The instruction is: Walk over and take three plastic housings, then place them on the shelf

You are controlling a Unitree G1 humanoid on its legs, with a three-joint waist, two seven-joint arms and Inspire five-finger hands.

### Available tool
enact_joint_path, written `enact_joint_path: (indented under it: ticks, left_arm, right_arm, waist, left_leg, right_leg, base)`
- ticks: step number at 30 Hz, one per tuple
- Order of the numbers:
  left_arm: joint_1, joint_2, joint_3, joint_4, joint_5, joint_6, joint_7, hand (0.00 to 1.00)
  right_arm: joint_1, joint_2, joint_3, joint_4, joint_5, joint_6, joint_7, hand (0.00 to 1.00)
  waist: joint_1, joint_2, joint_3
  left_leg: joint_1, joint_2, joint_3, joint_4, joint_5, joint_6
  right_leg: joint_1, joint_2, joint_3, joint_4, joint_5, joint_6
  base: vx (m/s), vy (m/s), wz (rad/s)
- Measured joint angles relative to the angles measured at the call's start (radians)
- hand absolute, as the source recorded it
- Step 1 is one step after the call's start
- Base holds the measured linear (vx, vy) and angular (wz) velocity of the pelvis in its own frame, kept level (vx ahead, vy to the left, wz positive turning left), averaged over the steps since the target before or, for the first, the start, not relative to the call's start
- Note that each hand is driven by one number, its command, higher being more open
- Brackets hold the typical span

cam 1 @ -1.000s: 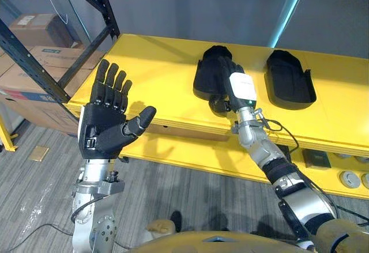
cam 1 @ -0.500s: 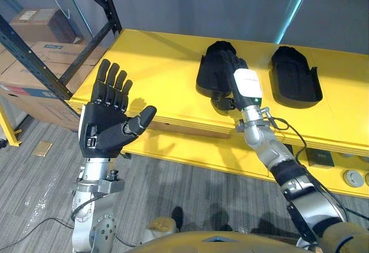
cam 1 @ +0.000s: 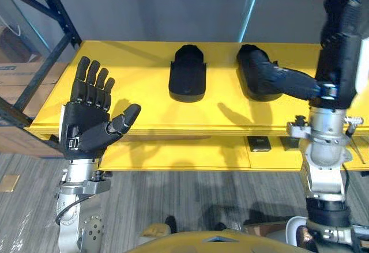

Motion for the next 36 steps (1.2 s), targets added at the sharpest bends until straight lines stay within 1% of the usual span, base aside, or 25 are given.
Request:
enact_joint_path:
  ticks: [1, 2, 3, 5, 6, 8, 12, 13, 16, 18, 19, 21, 22, 24, 25, 26, 27, 28, 29, 30, 31, 32, 33, 35, 36]
  left_arm:
    - [0.0, -0.011, 0.001, -0.001, 0.003, 0.0, 0.0, 1.0]
    - [0.0, -0.037, 0.001, -0.007, 0.004, 0.001, 0.0, 1.0]
    - [0.001, -0.058, 0.001, -0.014, 0.007, 0.001, 0.0, 1.0]
    - [0.0, -0.073, 0.0, -0.018, 0.006, 0.001, -0.002, 1.0]
    - [0.0, -0.075, 0.0, -0.018, 0.006, 0.001, -0.006, 1.0]
    - [0.0, -0.081, 0.0, -0.019, 0.004, 0.001, -0.009, 1.0]
    - [0.0, -0.092, -0.024, -0.019, -0.015, 0.001, -0.012, 1.0]
    - [0.0, -0.095, -0.037, -0.02, -0.032, 0.002, -0.015, 1.0]
    - [-0.001, -0.096, -0.091, -0.037, -0.043, 0.004, -0.015, 1.0]
    - [-0.009, -0.092, -0.141, -0.043, -0.05, 0.004, -0.011, 1.0]
    - [-0.015, -0.088, -0.156, -0.043, -0.053, 0.004, -0.01, 1.0]
    - [-0.091, -0.058, -0.209, -0.003, -0.054, 0.003, -0.002, 1.0]
    - [-0.119, -0.046, -0.22, 0.019, -0.054, 0.003, 0.002, 1.0]
    - [-0.199, -0.017, -0.264, 0.097, -0.053, 0.001, 0.035, 1.0]
    - [-0.213, -0.015, -0.275, 0.11, -0.053, 0.001, 0.04, 1.0]
    - [-0.237, -0.017, -0.301, 0.122, -0.043, 0.001, 0.064, 1.0]
    - [-0.246, -0.019, -0.318, 0.121, -0.03, 0.001, 0.09, 1.0]
    - [-0.241, -0.02, -0.321, 0.119, -0.03, 0.0, 0.146, 1.0]
    - [-0.231, -0.024, -0.319, 0.115, -0.03, 0.0, 0.171, 1.0]
    - [-0.206, -0.028, -0.32, 0.11, -0.03, 0.0, 0.178, 1.0]
    - [-0.191, -0.029, -0.322, 0.105, -0.03, 0.0, 0.179, 1.0]
    - [-0.168, -0.033, -0.325, 0.098, -0.029, 0.0, 0.175, 1.0]
    - [-0.164, -0.033, -0.325, 0.097, -0.029, 0.0, 0.169, 1.0]
    - [-0.15, -0.029, -0.317, 0.056, -0.084, -0.001, 0.11, 1.0]
    - [-0.154, -0.028, -0.318, 0.045, -0.095, -0.003, 0.094, 1.0]
  right_arm:
    - [0.021, 0.024, -0.005, 0.0, 0.045, 0.005, 0.025, 1.0]
    - [0.061, 0.067, -0.008, 0.0, 0.103, 0.028, 0.057, 1.0]
    - [0.099, 0.107, -0.008, 0.0, 0.123, 0.055, 0.073, 1.0]
    - [0.156, 0.145, -0.005, 0.003, 0.123, 0.084, 0.1, 1.0]
    - [0.189, 0.151, 0.001, 0.003, 0.123, 0.089, 0.108, 1.0]
    - [0.201, 0.152, 0.003, 0.003, 0.124, 0.089, 0.113, 1.0]
    - [0.204, 0.174, 0.002, 0.003, 0.124, 0.091, 0.049, 1.0]
    - [0.213, 0.179, 0.001, 0.001, 0.123, 0.097, 0.018, 1.0]
    - [0.274, 0.193, -0.01, -0.005, 0.114, 0.124, -0.039, 1.0]
    - [0.35, 0.227, -0.028, -0.013, 0.149, 0.155, -0.043, 1.0]
    - [0.367, 0.231, -0.033, -0.014, 0.169, 0.159, -0.039, 1.0]
    - [0.426, 0.251, -0.071, -0.024, 0.273, 0.172, -0.032, 1.0]
    - [0.44, 0.257, -0.084, -0.026, 0.281, 0.172, -0.031, 1.0]
    - [0.497, 0.262, -0.118, -0.041, 0.286, 0.171, -0.027, 1.0]
    - [0.513, 0.262, -0.125, -0.045, 0.3, 0.171, -0.027, 1.0]
    - [0.538, 0.264, -0.139, -0.048, 0.347, 0.167, -0.018, 1.0]
    - [0.554, 0.268, -0.142, -0.048, 0.39, 0.167, -0.004, 1.0]
    - [0.552, 0.269, -0.13, -0.054, 0.428, 0.165, 0.054, 1.0]
    - [0.544, 0.258, -0.104, -0.063, 0.427, 0.164, 0.078, 1.0]
    - [0.537, 0.242, -0.056, -0.064, 0.425, 0.165, 0.088, 1.0]
    - [0.536, 0.236, -0.029, -0.065, 0.425, 0.166, 0.09, 1.0]
    - [0.536, 0.222, 0.03, -0.072, 0.425, 0.167, 0.092, 1.0]
    - [0.533, 0.218, 0.046, -0.073, 0.425, 0.169, 0.092, 1.0]
    - [0.493, 0.207, 0.104, -0.072, 0.425, 0.194, 0.074, 1.0]
    - [0.488, 0.207, 0.114, -0.07, 0.427, 0.199, 0.069, 1.0]
  waist:
    - [-0.002, 0.002, -0.003]
    - [-0.009, 0.008, -0.007]
    - [-0.019, 0.016, -0.012]
    - [-0.024, 0.028, -0.018]
    - [-0.026, 0.035, -0.023]
    - [-0.026, 0.04, -0.027]
    - [-0.037, 0.036, -0.033]
    - [-0.05, 0.035, -0.033]
    - [-0.059, 0.032, -0.034]
    - [-0.096, 0.031, -0.033]
    - [-0.107, 0.031, -0.033]
    - [-0.144, 0.031, -0.032]
    - [-0.156, 0.032, -0.031]
    - [-0.213, 0.04, -0.028]
    - [-0.225, 0.042, -0.028]
    - [-0.244, 0.046, -0.021]
    - [-0.246, 0.047, -0.012]
    - [-0.231, 0.059, 0.013]
    - [-0.215, 0.079, 0.031]
    - [-0.205, 0.09, 0.037]
    - [-0.202, 0.091, 0.037]
    - [-0.193, 0.096, 0.039]
    - [-0.189, 0.101, 0.037]
    - [-0.171, 0.11, 0.034]
    - [-0.167, 0.104, 0.039]
  left_leg:
    - [0.002, 0.001, 0.003, 0.0, 0.0, 0.0]
    - [0.004, 0.001, 0.01, -0.001, 0.0, 0.0]
    - [0.004, 0.002, 0.013, -0.002, -0.001, -0.001]
    - [0.008, 0.004, 0.024, -0.003, -0.003, -0.003]
    - [0.009, 0.006, 0.03, -0.003, -0.006, -0.005]
    - [0.009, 0.009, 0.041, -0.004, -0.008, -0.005]
    - [0.02, 0.021, 0.074, -0.006, -0.011, -0.01]
    - [0.022, 0.023, 0.082, -0.006, -0.012, -0.011]
    - [0.021, 0.031, 0.135, -0.005, -0.014, -0.014]
    - [0.023, 0.039, 0.189, 0.0, -0.024, -0.017]
    - [0.025, 0.042, 0.209, 0.002, -0.028, -0.019]
    - [0.028, 0.056, 0.28, 0.023, -0.053, -0.026]
    - [0.031, 0.06, 0.297, 0.03, -0.06, -0.028]
    - [0.041, 0.074, 0.348, 0.05, -0.088, -0.037]
    - [0.038, 0.077, 0.36, 0.06, -0.096, -0.038]
    - [0.036, 0.085, 0.379, 0.092, -0.114, -0.037]
    - [0.021, 0.089, 0.347, 0.153, -0.135, -0.025]
    - [-0.004, 0.096, 0.159, 0.27, -0.179, -0.001]
    - [-0.017, 0.099, 0.046, 0.349, -0.21, -0.003]
    - [-0.029, 0.09, -0.046, 0.412, -0.219, -0.007]
    - [-0.032, 0.086, -0.08, 0.435, -0.22, -0.007]
    - [-0.032, 0.079, -0.12, 0.456, -0.23, -0.019]
    - [-0.032, 0.08, -0.126, 0.453, -0.236, -0.019]
    - [-0.047, 0.075, -0.128, 0.418, -0.259, -0.018]
    - [-0.053, 0.072, -0.129, 0.409, -0.26, -0.017]
  right_leg:
    - [0.0, 0.001, 0.004, 0.0, 0.0, 0.0]
    - [0.0, 0.001, 0.01, -0.001, 0.0, 0.0]
    - [-0.001, 0.002, 0.013, -0.003, 0.0, 0.0]
    - [-0.003, 0.004, 0.023, -0.003, 0.0, 0.0]
    - [-0.004, 0.006, 0.031, -0.003, 0.001, 0.001]
    - [-0.01, 0.009, 0.046, -0.003, 0.002, 0.002]
    - [-0.018, 0.021, 0.079, -0.002, 0.005, 0.003]
    - [-0.021, 0.024, 0.093, -0.002, 0.005, 0.002]
    - [-0.055, 0.035, 0.147, -0.001, 0.016, -0.002]
    - [-0.078, 0.048, 0.205, -0.007, 0.029, -0.005]
    - [-0.084, 0.052, 0.223, -0.01, 0.034, -0.006]
    - [-0.104, 0.07, 0.298, -0.023, 0.053, -0.008]
    - [-0.106, 0.073, 0.312, -0.023, 0.056, -0.009]
    - [-0.112, 0.089, 0.367, -0.026, 0.057, -0.008]
    - [-0.119, 0.094, 0.383, -0.024, 0.057, -0.008]
    - [-0.131, 0.105, 0.422, -0.021, 0.059, -0.009]
    - [-0.145, 0.121, 0.469, -0.015, 0.067, -0.013]
    - [-0.152, 0.14, 0.577, -0.011, 0.074, -0.012]
    - [-0.155, 0.159, 0.632, 0.001, 0.069, -0.018]
    - [-0.158, 0.174, 0.68, 0.013, 0.069, -0.018]
    - [-0.16, 0.175, 0.696, 0.019, 0.068, -0.018]
    - [-0.161, 0.18, 0.711, 0.021, 0.068, -0.018]
    - [-0.166, 0.183, 0.712, 0.024, 0.068, -0.018]
    - [-0.23, 0.193, 0.701, 0.084, 0.058, -0.009]
    - [-0.253, 0.194, 0.697, 0.111, 0.054, -0.003]
  base:
    - [0.04, -0.006, -0.16]
    - [0.01, -0.003, -0.12]
    - [0.0, -0.001, -0.1]
    - [-0.02, -0.002, -0.15]
    - [-0.02, -0.003, -0.18]
    - [-0.04, -0.006, -0.22]
    - [-0.02, -0.015, -0.23]
    - [-0.01, -0.008, -0.34]
    - [0.0, 0.007, -0.51]
    - [0.02, -0.004, -0.72]
    - [0.0, -0.006, -0.88]
    - [-0.02, -0.008, -0.96]
    - [-0.03, -0.018, -0.86]
    - [-0.05, -0.026, -0.76]
    - [-0.03, -0.029, -0.78]
    - [0.0, -0.04, -0.93]
    - [0.04, -0.1, -1.9]
    - [0.04, -0.066, -2.24]
    - [0.05, -0.027, -2.35]
    - [0.02, 0.053, -1.43]
    - [0.02, 0.074, -1.05]
    - [0.01, 0.098, -0.52]
    - [0.01, 0.106, -0.3]
    - [-0.05, 0.085, 0.12]
    - [-0.08, 0.048, 0.25]
